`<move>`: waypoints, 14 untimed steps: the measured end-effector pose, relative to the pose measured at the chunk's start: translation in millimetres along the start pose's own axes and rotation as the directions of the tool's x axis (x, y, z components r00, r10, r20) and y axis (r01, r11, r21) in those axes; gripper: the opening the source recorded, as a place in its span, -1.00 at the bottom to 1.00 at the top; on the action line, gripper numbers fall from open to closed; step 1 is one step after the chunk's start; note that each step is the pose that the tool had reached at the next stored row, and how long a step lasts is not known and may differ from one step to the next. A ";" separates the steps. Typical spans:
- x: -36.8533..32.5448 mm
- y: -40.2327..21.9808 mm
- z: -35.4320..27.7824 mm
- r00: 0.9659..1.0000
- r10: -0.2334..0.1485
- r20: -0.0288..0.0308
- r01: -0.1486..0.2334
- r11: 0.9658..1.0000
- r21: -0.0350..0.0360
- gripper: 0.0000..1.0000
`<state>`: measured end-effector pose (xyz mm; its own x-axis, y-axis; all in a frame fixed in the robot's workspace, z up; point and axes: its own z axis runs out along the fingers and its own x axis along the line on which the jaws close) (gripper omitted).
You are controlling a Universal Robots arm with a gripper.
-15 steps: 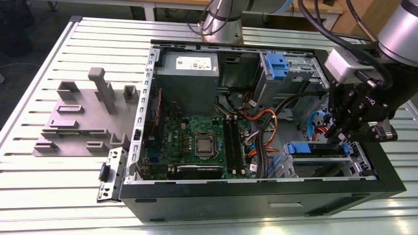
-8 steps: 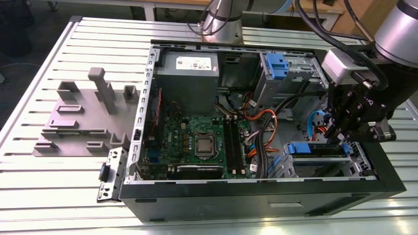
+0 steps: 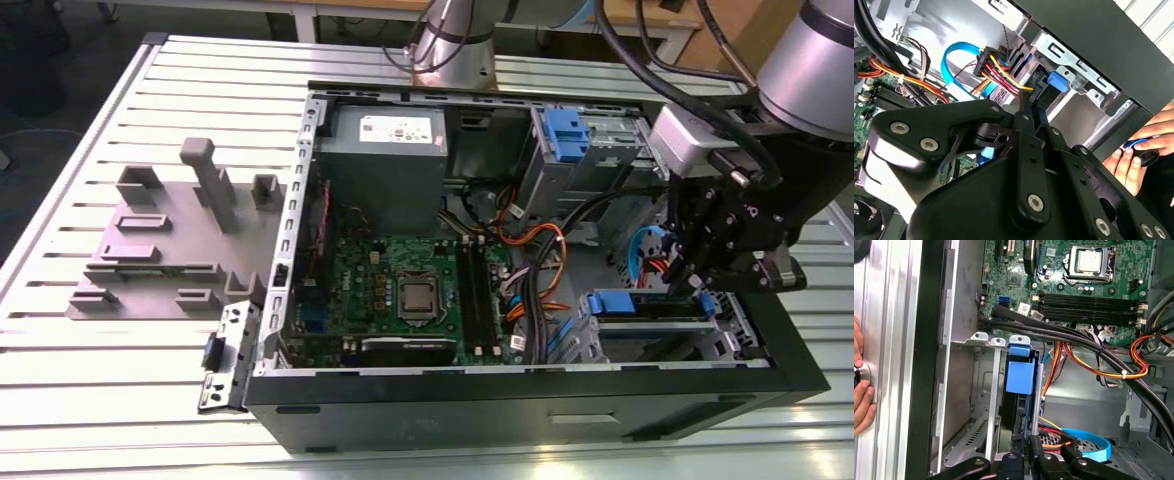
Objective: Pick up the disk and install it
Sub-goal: 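Insert the first disk wire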
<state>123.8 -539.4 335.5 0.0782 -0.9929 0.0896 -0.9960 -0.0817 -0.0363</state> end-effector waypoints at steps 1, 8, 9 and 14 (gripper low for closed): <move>0.3 0.5 0.1 1.000 0.000 0.000 0.000 1.000 0.001 -0.65; 0.8 3.4 1.8 1.000 0.001 0.003 -0.001 1.000 0.008 -0.65; 0.8 3.5 2.2 1.000 0.001 0.002 -0.001 1.000 0.008 -0.65; 1.2 3.6 3.5 1.000 0.002 0.002 -0.002 1.000 0.008 -0.65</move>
<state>120.5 -541.3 332.0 0.0767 -0.9932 0.0870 -0.9957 -0.0808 -0.0445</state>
